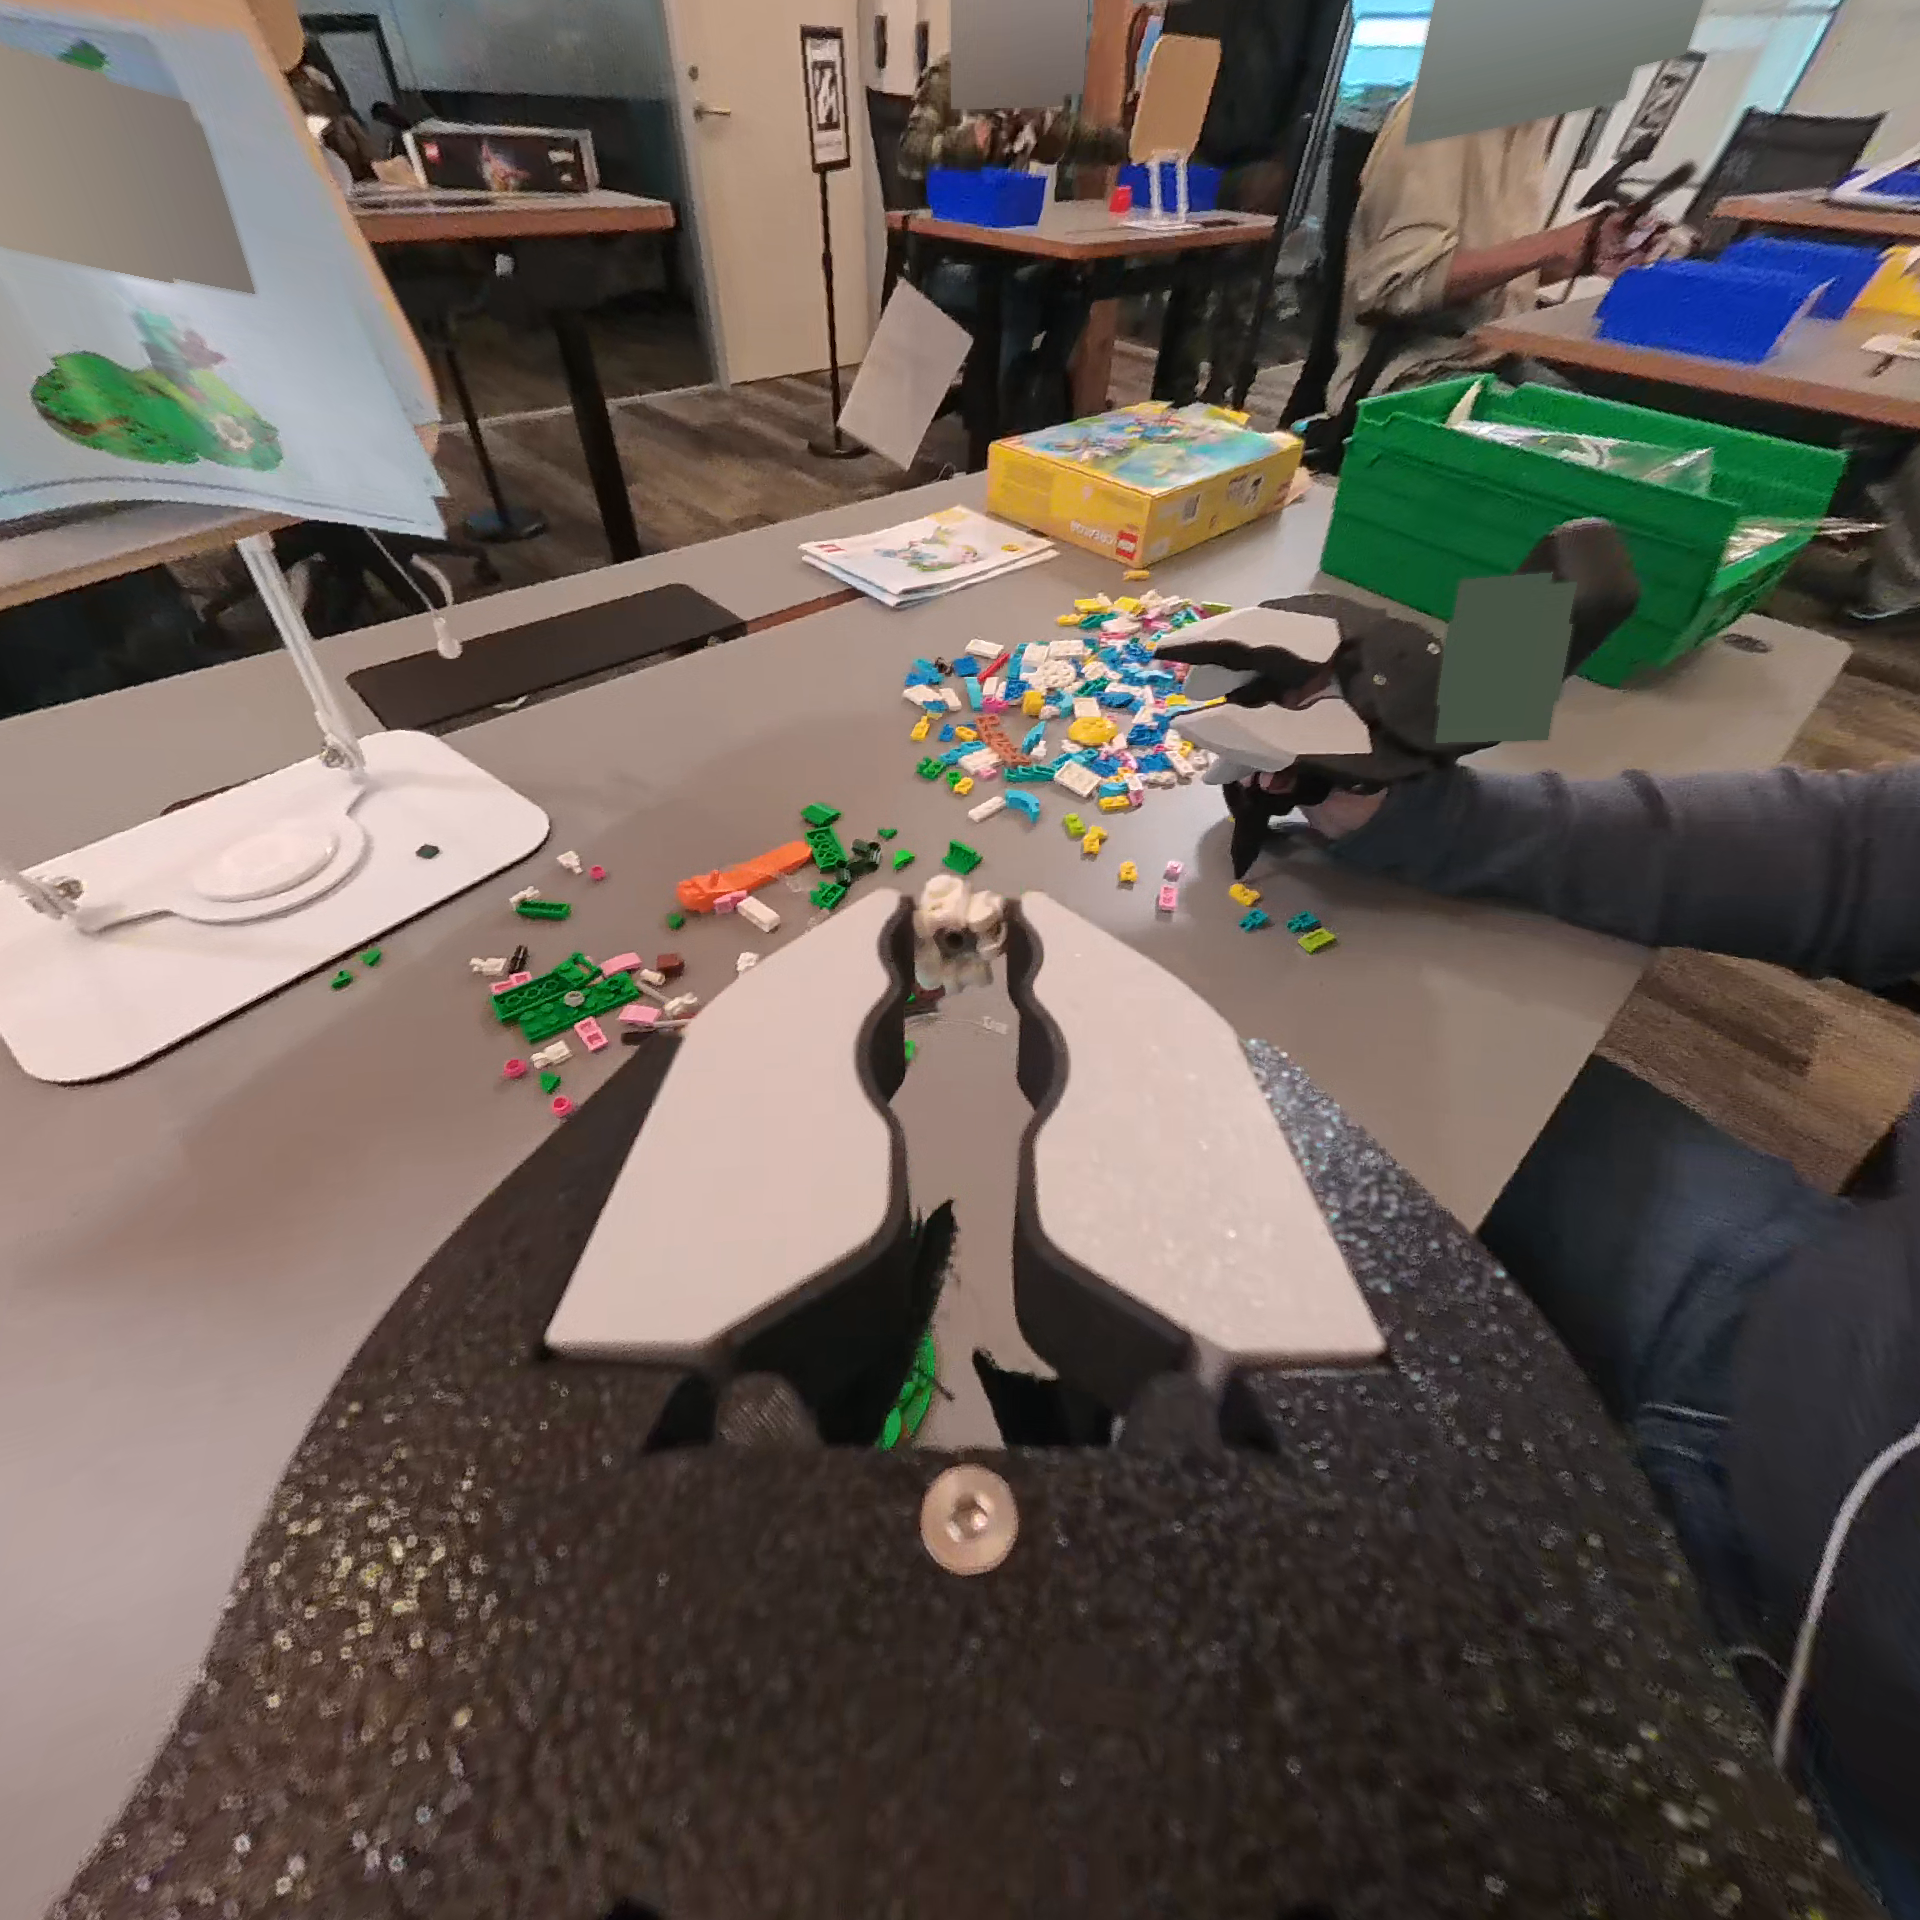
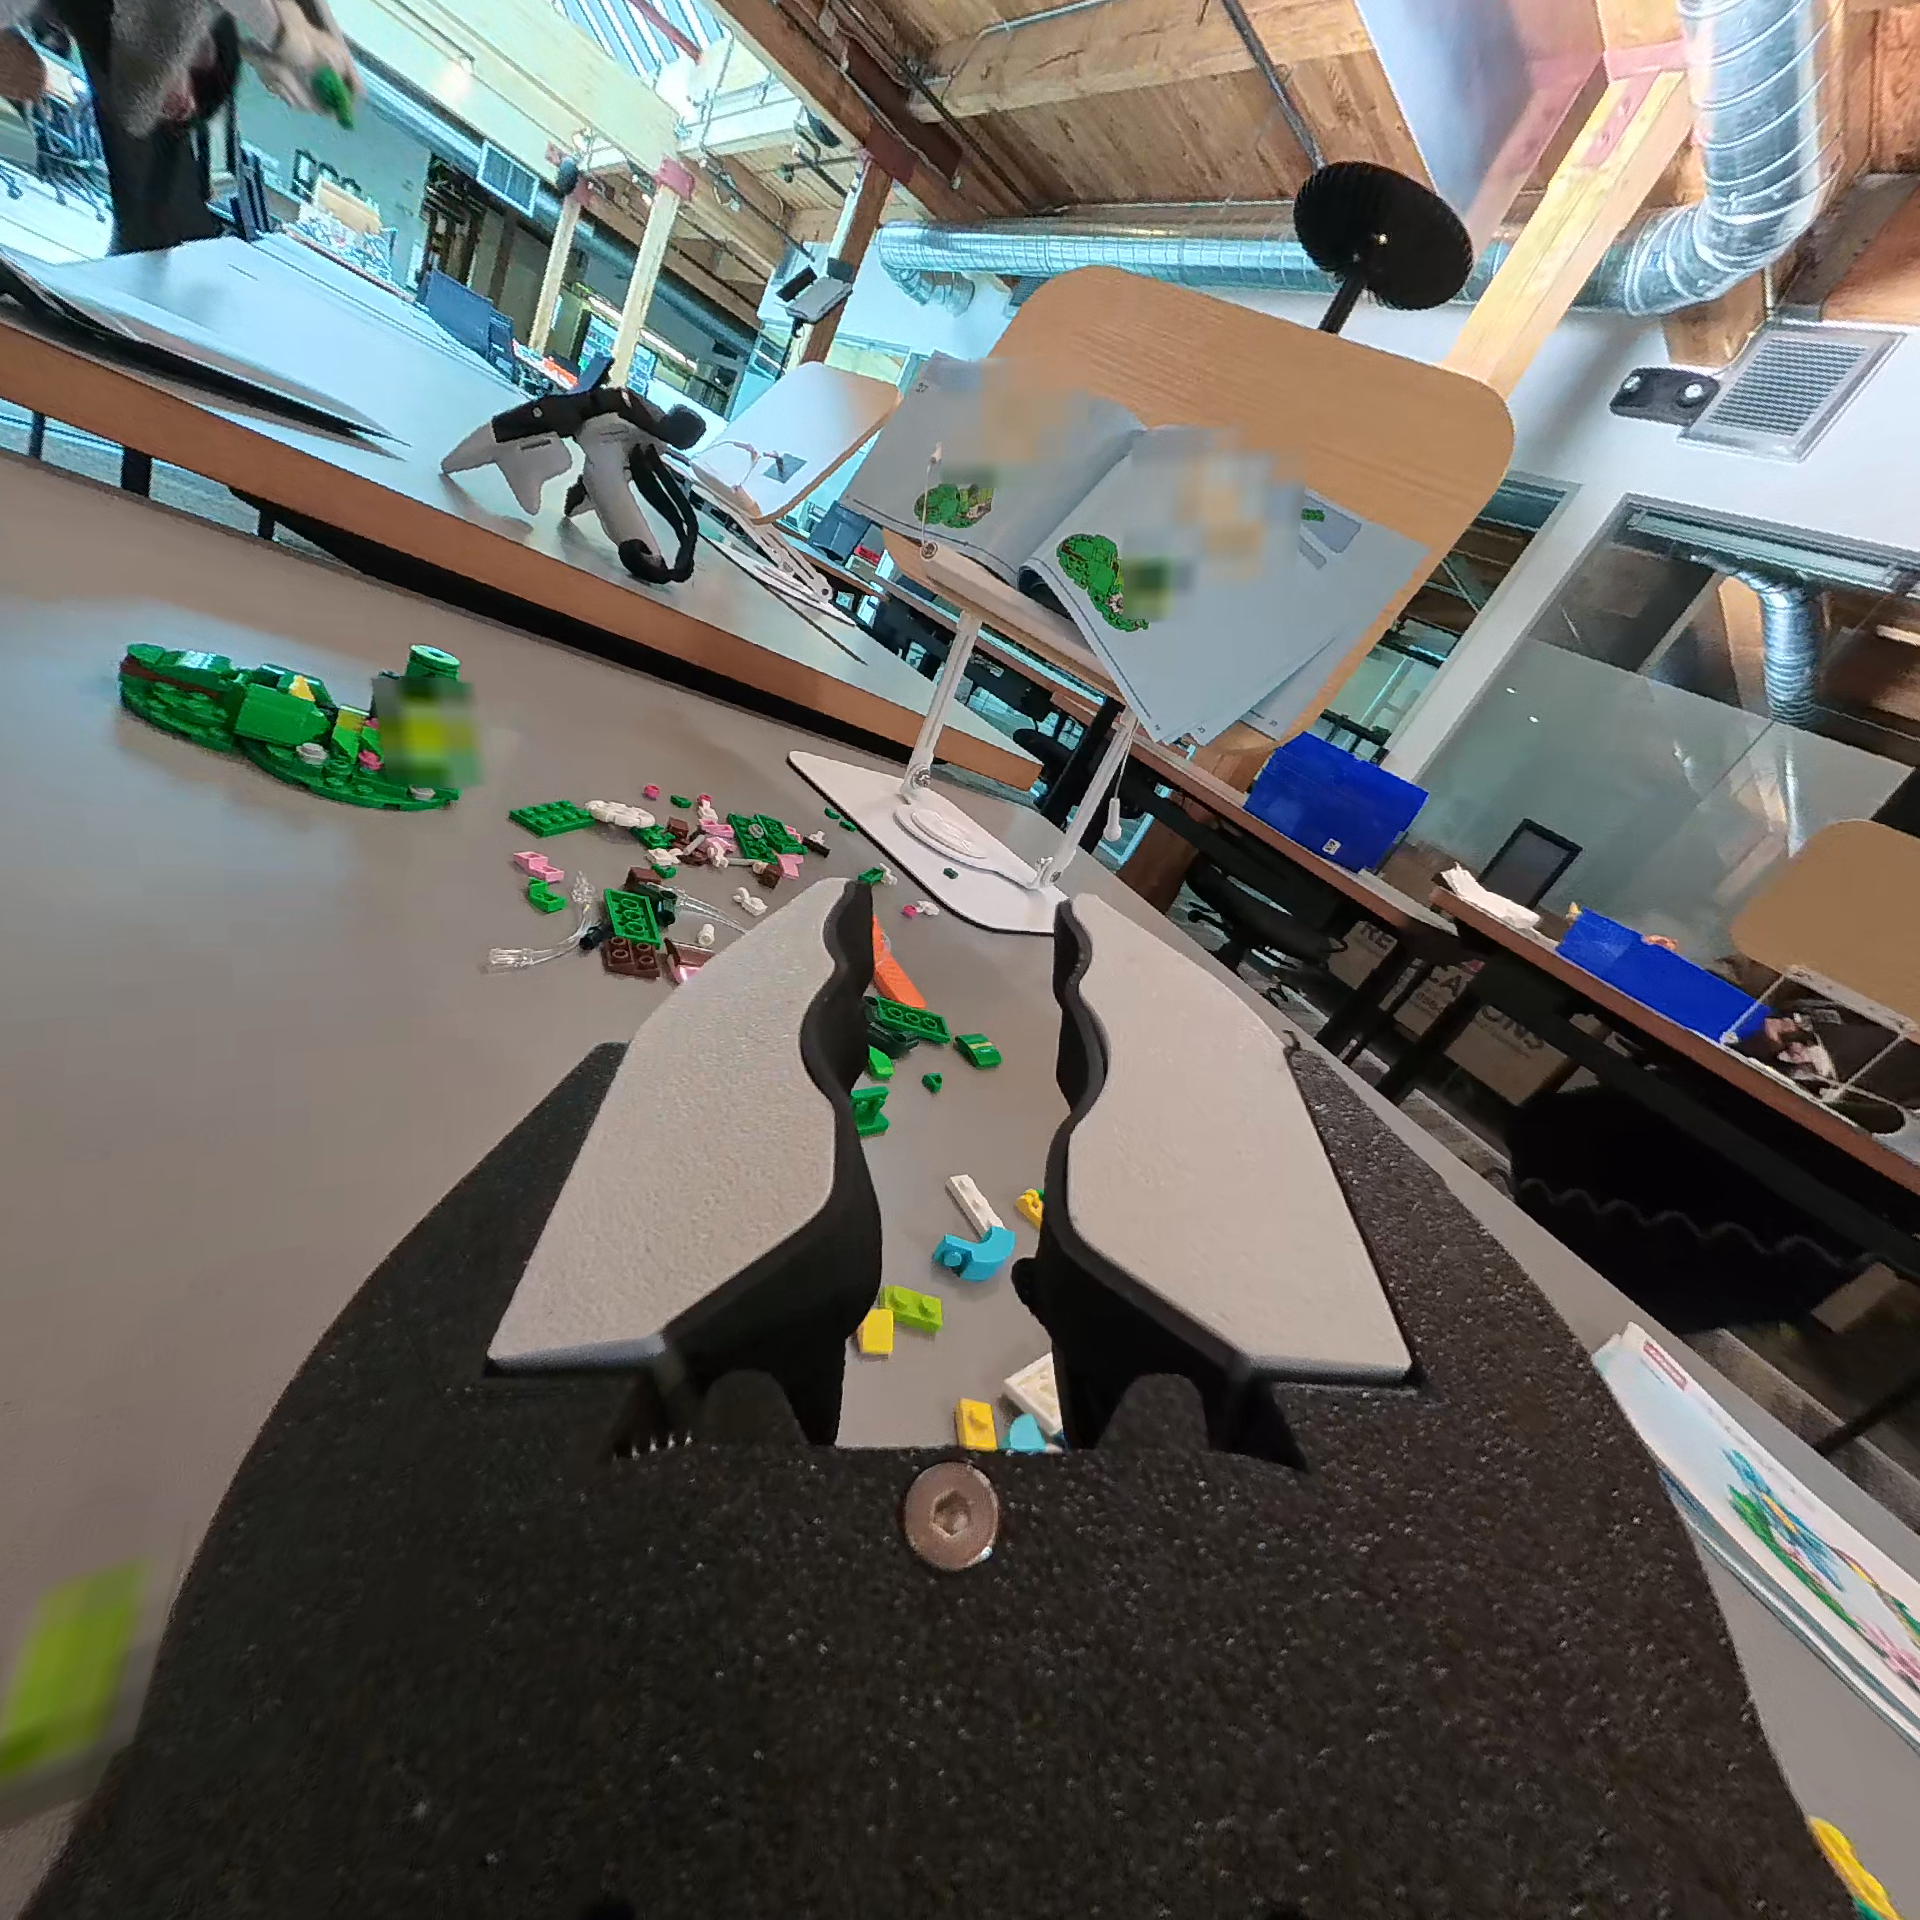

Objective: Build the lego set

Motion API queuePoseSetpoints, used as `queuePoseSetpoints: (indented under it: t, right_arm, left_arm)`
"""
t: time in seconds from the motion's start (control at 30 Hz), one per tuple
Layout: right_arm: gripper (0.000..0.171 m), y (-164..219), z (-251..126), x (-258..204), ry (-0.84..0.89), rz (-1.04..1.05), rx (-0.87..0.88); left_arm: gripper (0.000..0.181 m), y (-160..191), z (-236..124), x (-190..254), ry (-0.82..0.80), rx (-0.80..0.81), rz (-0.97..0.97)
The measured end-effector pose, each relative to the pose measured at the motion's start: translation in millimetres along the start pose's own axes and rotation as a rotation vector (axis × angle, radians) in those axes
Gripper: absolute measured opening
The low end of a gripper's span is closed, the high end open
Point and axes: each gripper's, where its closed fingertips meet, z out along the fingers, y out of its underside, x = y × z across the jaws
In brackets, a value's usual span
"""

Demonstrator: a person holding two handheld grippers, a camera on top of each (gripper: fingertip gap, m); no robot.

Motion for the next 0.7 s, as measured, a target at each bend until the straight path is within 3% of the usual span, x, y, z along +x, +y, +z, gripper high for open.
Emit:
queuePoseSetpoints:
  t: [0.47,0.7]
  right_arm:
    - [0.029,-1,0,-9,-0.057,-0.010,0.008]
    - [0.029,-3,0,-12,-0.065,-0.026,0.009]
  left_arm:
    - [0.016,22,-21,-6,-0.074,-0.066,-0.040]
    - [0.016,14,-38,-10,-0.116,-0.032,-0.043]
